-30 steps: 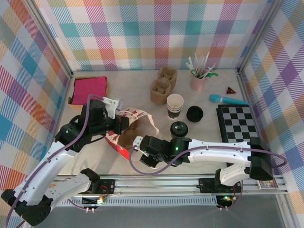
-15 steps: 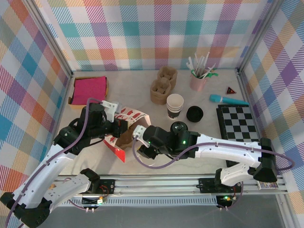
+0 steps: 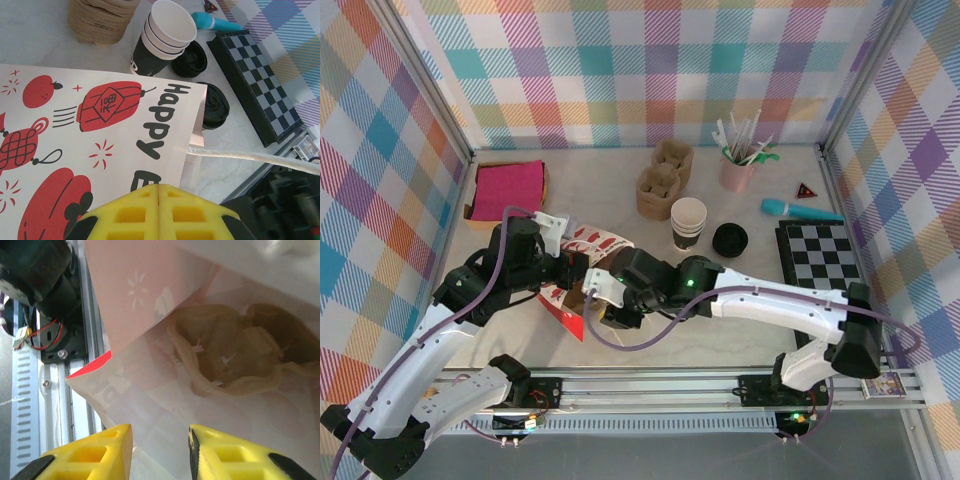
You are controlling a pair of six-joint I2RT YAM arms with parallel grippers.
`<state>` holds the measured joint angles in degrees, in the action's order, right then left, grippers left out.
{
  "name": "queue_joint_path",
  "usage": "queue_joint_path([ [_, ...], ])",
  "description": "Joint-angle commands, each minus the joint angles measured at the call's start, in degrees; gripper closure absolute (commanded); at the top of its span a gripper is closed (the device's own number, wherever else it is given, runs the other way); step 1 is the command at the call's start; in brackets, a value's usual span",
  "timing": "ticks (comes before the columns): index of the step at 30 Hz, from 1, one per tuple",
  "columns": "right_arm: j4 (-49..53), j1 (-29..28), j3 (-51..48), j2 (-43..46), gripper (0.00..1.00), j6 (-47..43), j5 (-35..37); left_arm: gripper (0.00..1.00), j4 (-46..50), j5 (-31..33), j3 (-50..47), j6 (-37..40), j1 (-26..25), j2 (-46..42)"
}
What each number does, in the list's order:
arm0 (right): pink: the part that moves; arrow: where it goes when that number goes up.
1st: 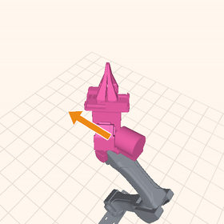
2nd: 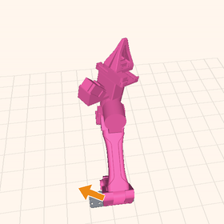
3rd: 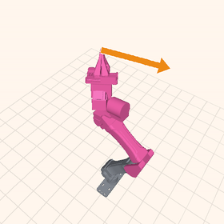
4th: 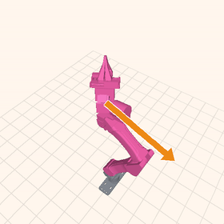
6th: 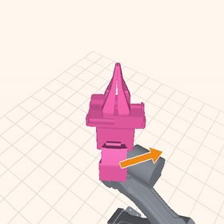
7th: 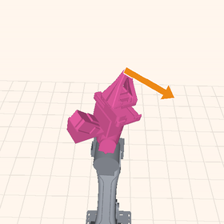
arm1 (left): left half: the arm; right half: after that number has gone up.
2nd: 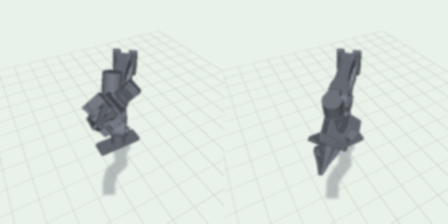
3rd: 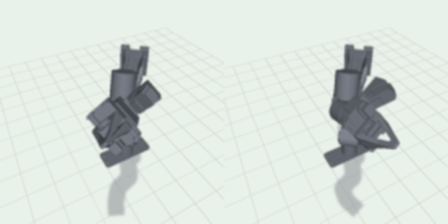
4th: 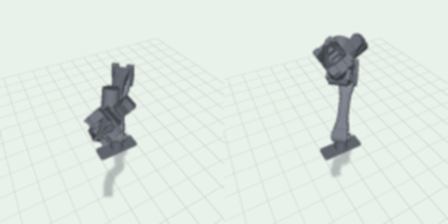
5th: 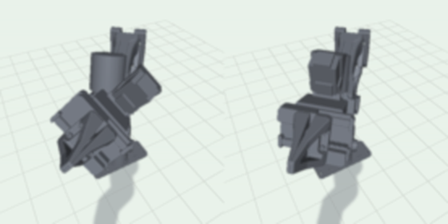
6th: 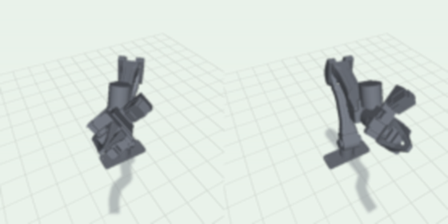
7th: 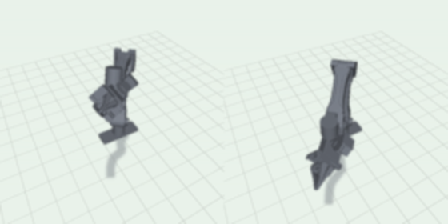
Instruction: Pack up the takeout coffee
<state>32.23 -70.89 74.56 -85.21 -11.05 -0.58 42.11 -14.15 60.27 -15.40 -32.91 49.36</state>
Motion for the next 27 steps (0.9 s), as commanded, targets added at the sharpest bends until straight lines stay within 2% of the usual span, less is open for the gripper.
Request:
queue_joint_path([
  [1,-3.28,-0.28,-1.12,-0.23,0.64,-4.15,-3.73,1.00,1.21,-0.88,0.12,-0.16,-0.14,-1.10],
  [12,-6.71,-0.29,-1.68,-4.35,0.68,-11.89,-4.51,1.00,1.66,-0.34,0.91,-0.75,-0.10,-1.02],
  [27,-7.28,-0.23,1.85,-10.09,0.66,-18.47,-2.26,1.00,1.75,-0.55,1.08,-1.59,-0.14,-1.04],
])
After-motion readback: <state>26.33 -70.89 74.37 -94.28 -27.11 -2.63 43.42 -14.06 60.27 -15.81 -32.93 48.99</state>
